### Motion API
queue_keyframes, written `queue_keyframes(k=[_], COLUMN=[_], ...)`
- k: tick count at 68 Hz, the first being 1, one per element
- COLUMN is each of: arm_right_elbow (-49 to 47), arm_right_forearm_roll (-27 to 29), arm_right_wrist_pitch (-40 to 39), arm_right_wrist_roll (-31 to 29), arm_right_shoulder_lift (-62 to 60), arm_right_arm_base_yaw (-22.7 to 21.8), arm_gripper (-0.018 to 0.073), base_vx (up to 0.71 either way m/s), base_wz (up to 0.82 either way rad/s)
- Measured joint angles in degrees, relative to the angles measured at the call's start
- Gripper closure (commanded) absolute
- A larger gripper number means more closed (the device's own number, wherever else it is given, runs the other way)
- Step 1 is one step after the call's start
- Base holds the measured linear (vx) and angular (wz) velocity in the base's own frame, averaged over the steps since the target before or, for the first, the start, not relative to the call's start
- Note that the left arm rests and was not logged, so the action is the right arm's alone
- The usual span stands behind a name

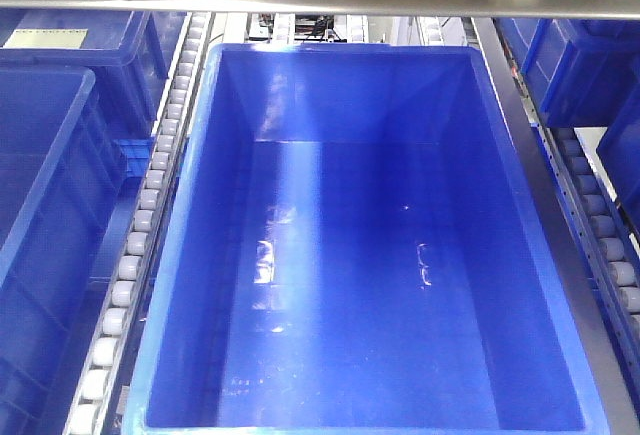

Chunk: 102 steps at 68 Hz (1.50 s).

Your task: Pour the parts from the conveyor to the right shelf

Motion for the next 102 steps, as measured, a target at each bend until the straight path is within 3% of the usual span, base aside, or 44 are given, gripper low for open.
queue_keyframes(k=[51, 63, 75, 102], arm_right_elbow=[0.0, 0.0, -0.4, -11.8], arm_right_forearm_roll=[0.1, 2.4, 6.8, 7.6], arm_right_wrist_pitch=[0.0, -0.2, -3.3, -1.4], arm_right_wrist_roll=[0.0, -0.3, -4.0, -5.3], arm_right_shoulder_lift=[0.0, 1.0, 8.7, 35.0], arm_right_arm_base_yaw=[0.0, 0.0, 0.0, 0.0], arm_gripper=[0.0565, 0.0565, 0.0565, 0.0565], base_vx=[0.0, 0.0, 0.0, 0.0], base_wz=[0.0, 0.0, 0.0, 0.0])
